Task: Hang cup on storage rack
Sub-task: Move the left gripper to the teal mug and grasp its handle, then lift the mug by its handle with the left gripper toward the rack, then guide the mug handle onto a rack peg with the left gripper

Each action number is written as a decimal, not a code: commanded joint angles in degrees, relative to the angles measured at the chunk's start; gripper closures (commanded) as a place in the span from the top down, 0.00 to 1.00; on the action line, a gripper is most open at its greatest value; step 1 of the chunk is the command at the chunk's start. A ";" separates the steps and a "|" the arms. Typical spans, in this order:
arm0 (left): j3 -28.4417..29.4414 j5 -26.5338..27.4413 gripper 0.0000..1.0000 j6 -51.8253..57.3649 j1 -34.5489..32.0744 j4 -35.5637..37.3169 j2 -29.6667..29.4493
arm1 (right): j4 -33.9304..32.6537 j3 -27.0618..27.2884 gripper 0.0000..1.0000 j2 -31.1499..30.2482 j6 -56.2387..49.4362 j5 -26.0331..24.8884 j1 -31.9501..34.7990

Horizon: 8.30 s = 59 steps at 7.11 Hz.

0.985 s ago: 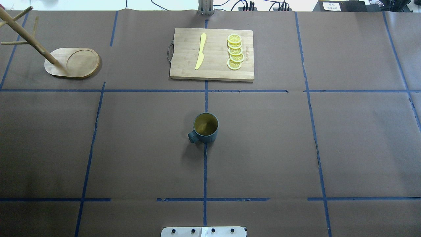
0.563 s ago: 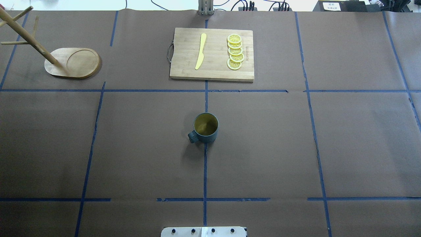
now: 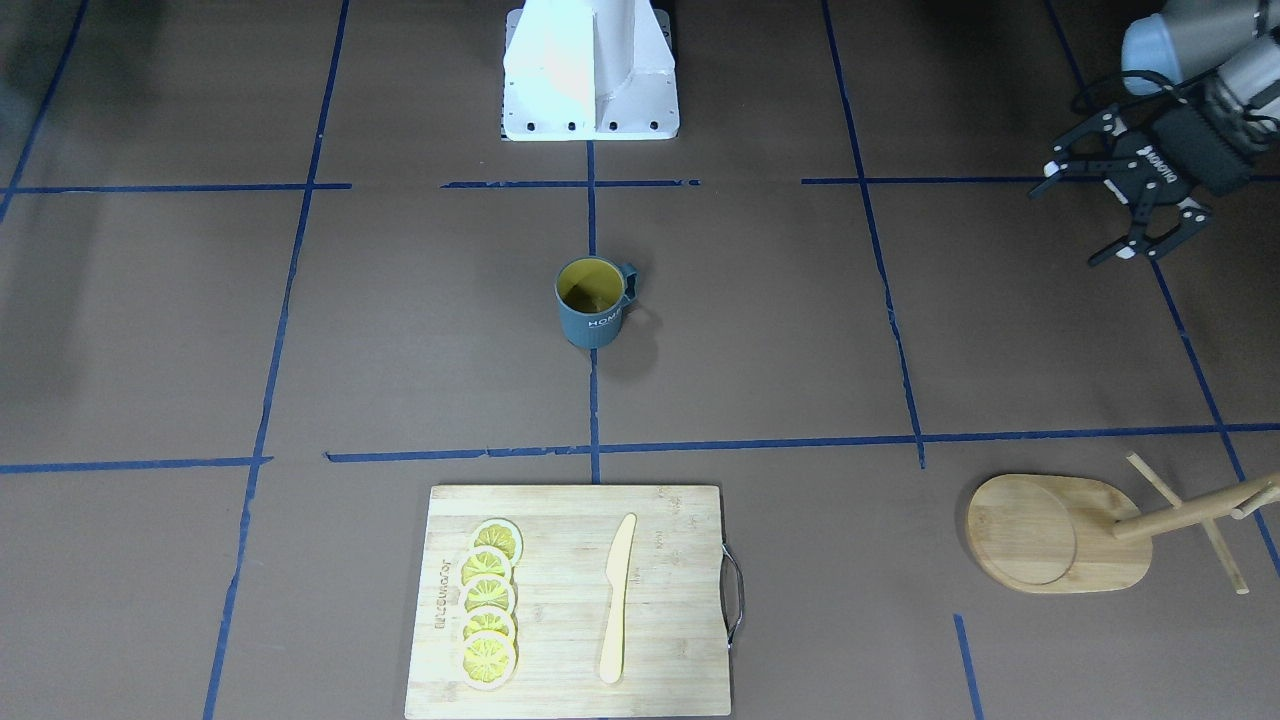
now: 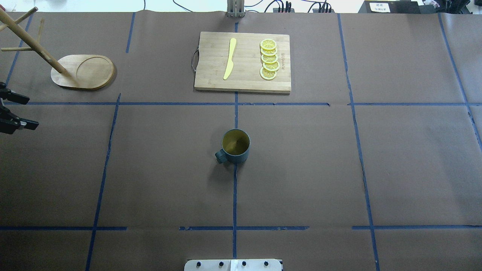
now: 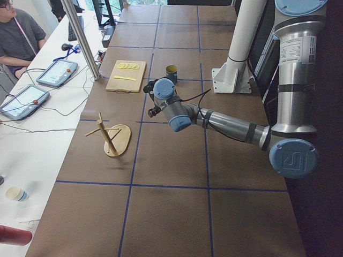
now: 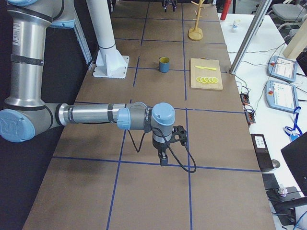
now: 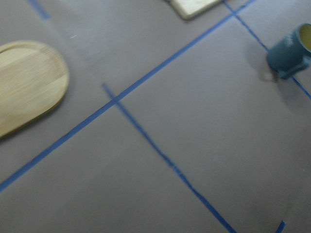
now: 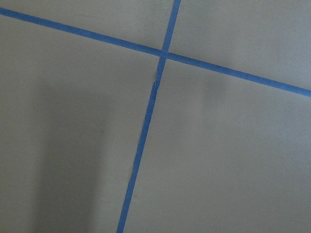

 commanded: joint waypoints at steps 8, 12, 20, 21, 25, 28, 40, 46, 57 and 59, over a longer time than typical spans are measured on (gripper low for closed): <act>10.94 58.24 1.00 -17.85 45.74 -11.38 -22.00 | 0.00 -0.23 1.00 0.30 0.03 -0.05 0.00; 16.75 58.97 0.99 -17.95 46.72 -10.85 -29.30 | 0.00 -0.32 1.00 0.39 0.03 -0.05 0.00; 18.36 58.88 0.28 -18.03 46.11 -10.77 -31.17 | 0.00 -0.67 1.00 0.39 -0.14 -0.05 0.00; 18.36 58.88 0.15 -18.30 46.11 -10.85 -31.35 | 0.00 -0.67 1.00 0.39 -0.14 -0.05 0.00; 17.57 58.88 0.02 -31.05 45.32 -13.22 -31.26 | 0.09 -1.72 1.00 0.30 -0.14 0.04 0.00; 11.09 58.88 0.03 -62.38 43.65 -15.24 -31.26 | 0.00 -1.90 1.00 0.39 -0.06 0.04 0.00; 19.99 58.45 0.03 -155.46 7.28 -38.06 -26.26 | 0.09 -3.13 1.00 2.32 0.12 2.32 -0.09; 36.01 49.57 0.03 -156.02 1.11 -58.74 -23.71 | 0.09 -3.13 1.00 2.59 0.12 2.32 -0.09; 51.73 47.46 0.03 -156.02 -0.12 -74.46 -22.65 | 0.09 -3.13 1.00 3.02 0.12 2.23 -0.09; 52.81 47.46 0.03 -156.02 -0.12 -75.72 -22.56 | 0.09 -3.22 1.00 3.03 0.03 2.23 -0.09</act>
